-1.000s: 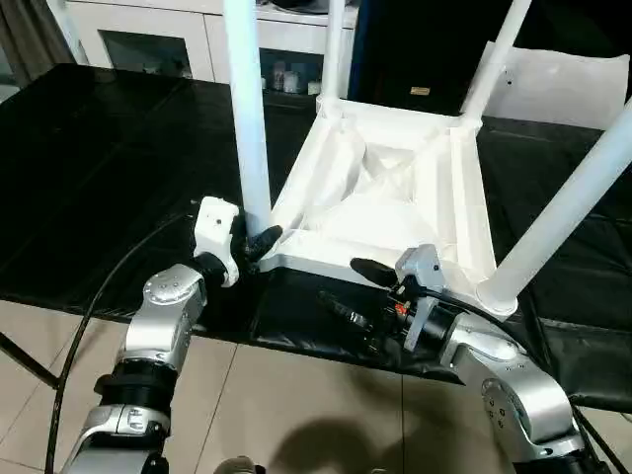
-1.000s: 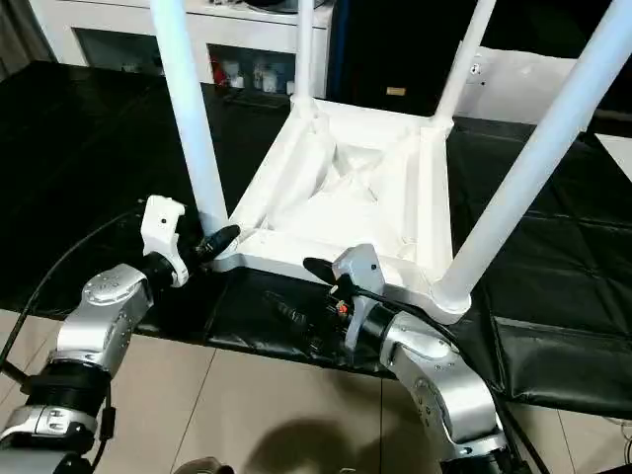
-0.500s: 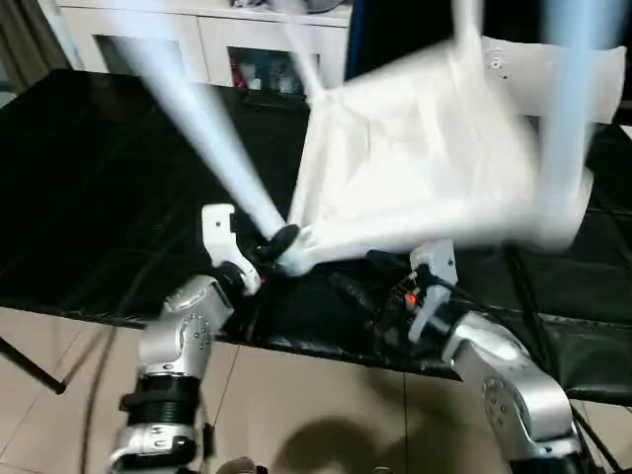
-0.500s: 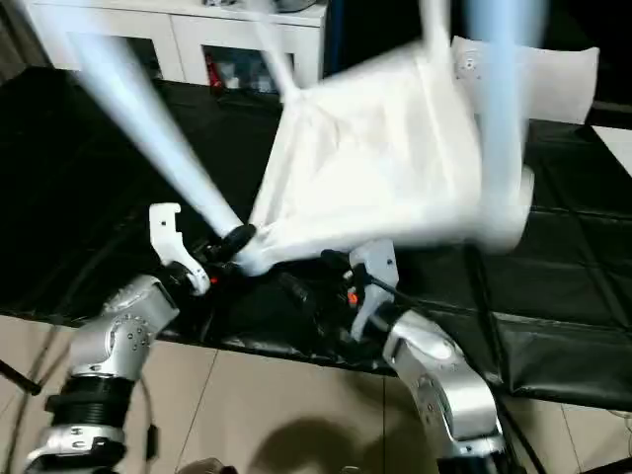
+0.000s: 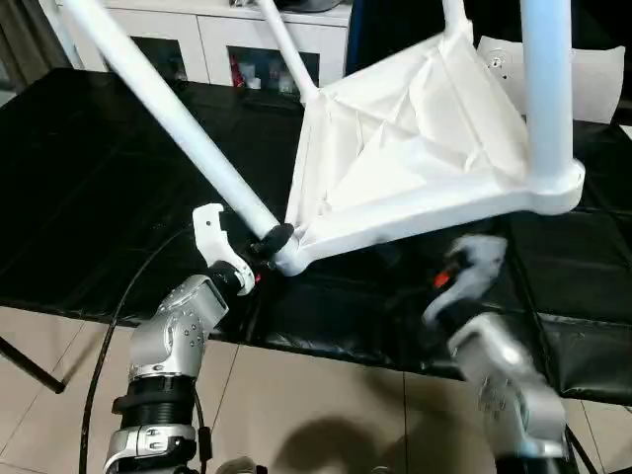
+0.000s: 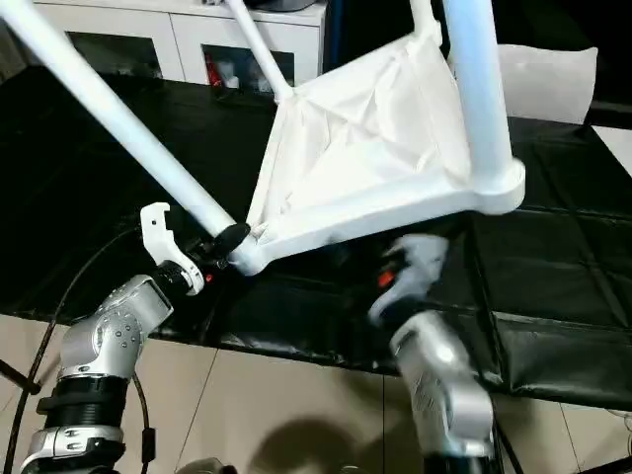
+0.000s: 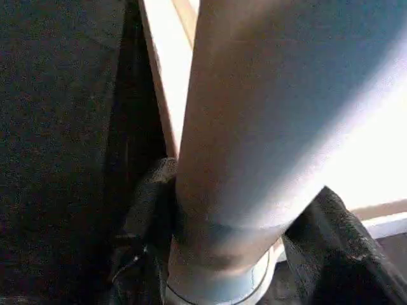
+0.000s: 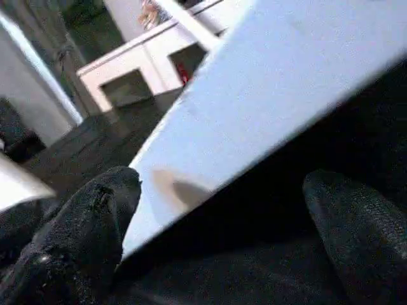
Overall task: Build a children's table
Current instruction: Flip table
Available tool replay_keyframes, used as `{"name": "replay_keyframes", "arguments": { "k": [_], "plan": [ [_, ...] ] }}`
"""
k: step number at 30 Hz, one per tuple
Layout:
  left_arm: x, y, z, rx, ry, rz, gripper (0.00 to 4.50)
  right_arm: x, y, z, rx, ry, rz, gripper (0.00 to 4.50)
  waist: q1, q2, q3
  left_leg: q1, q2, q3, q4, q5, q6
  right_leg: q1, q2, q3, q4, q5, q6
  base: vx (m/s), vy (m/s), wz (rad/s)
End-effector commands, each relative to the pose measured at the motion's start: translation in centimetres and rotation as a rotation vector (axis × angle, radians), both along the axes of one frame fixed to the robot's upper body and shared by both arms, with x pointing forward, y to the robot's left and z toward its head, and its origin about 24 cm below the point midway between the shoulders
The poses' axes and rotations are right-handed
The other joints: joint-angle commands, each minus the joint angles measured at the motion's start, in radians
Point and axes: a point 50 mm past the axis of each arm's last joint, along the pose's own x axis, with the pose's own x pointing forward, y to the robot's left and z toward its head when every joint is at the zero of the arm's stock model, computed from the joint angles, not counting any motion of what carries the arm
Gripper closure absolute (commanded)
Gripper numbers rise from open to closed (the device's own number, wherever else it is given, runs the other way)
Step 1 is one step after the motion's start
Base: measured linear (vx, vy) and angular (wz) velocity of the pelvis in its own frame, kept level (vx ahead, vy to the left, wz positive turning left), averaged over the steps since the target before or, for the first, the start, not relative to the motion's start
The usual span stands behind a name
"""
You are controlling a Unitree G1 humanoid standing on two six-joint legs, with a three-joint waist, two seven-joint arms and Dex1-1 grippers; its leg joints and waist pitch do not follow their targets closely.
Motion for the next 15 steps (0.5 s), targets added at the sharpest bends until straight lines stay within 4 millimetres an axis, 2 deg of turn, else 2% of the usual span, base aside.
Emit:
{"name": "replay_keyframes", "arguments": {
  "k": [1,4,6,9,10,11,12,14,15],
  "plan": [
    [-0.4,-0.5,-0.7,-0.09,0.059,-0.015,2.41,0.5,0.0,0.3,0.035,-0.003,-0.011,0.0,0.0,-0.003,-0.055,0.011,0.052,-0.014,-0.073,-0.138,0.029,0.043,-0.106,0.055,-0.089,-0.104,-0.154,0.0,0.0,0.0],
    [-0.3,-0.6,-0.6,-0.09,0.061,-0.021,2.41,1.2,0.0,0.6,0.073,0.001,-0.047,0.0,-0.001,-0.003,-0.054,0.012,0.052,-0.014,-0.074,-0.144,0.026,0.043,-0.107,0.055,-0.089,-0.117,-0.158,0.0,0.0,0.0],
    [-0.3,-0.7,-0.6,-0.091,0.062,-0.027,2.41,1.9,0.2,1.1,0.126,-0.013,-0.059,0.0,-0.004,0.002,-0.055,0.013,0.052,-0.014,-0.074,-0.153,0.023,0.041,-0.107,0.055,-0.091,-0.126,-0.16,0.0,0.0,0.0],
    [-0.3,-0.8,-0.7,-0.083,0.067,-0.04,2.41,2.8,0.6,1.6,0.182,-0.029,-0.069,0.0,-0.004,0.003,-0.056,0.014,0.054,-0.014,-0.075,-0.143,0.02,0.041,-0.106,0.055,-0.086,-0.096,-0.166,0.0,0.0,0.0],
    [-0.3,-0.8,-0.7,-0.082,0.067,-0.044,2.41,3.1,0.7,1.8,0.204,-0.028,-0.078,0.0,-0.003,0.003,-0.057,0.014,0.055,-0.014,-0.074,-0.133,0.02,0.042,-0.106,0.055,-0.085,-0.077,-0.167,0.0,0.0,0.0],
    [-0.3,-0.9,-0.7,-0.083,0.068,-0.046,2.41,3.4,0.8,1.8,0.213,-0.026,-0.088,0.0,-0.004,-0.002,-0.057,0.014,0.054,-0.012,-0.074,-0.127,0.021,0.042,-0.106,0.055,-0.085,-0.066,-0.169,0.0,0.0,0.0],
    [-0.3,-0.9,-0.6,-0.08,0.067,-0.05,2.41,3.8,0.8,2.0,0.227,-0.023,-0.106,0.0,-0.003,0.001,-0.058,0.013,0.053,-0.012,-0.073,-0.117,0.022,0.043,-0.106,0.054,-0.082,-0.052,-0.174,0.0,0.0,0.0],
    [-0.2,-1.1,-0.6,-0.072,0.063,-0.062,2.41,4.6,0.9,2.1,0.278,-0.008,-0.157,0.0,-0.004,-0.003,-0.058,0.014,0.052,-0.01,-0.073,-0.118,0.022,0.043,-0.108,0.054,-0.081,-0.059,-0.175,0.0,0.0,0.0],
    [-0.2,-1.1,-0.6,-0.071,0.062,-0.063,2.41,4.6,0.9,2.1,0.283,-0.006,-0.161,0.0,-0.003,-0.001,-0.057,0.015,0.052,-0.01,-0.073,-0.121,0.022,0.042,-0.109,0.055,-0.083,-0.067,-0.174,0.0,0.0,0.0]
  ]
}}
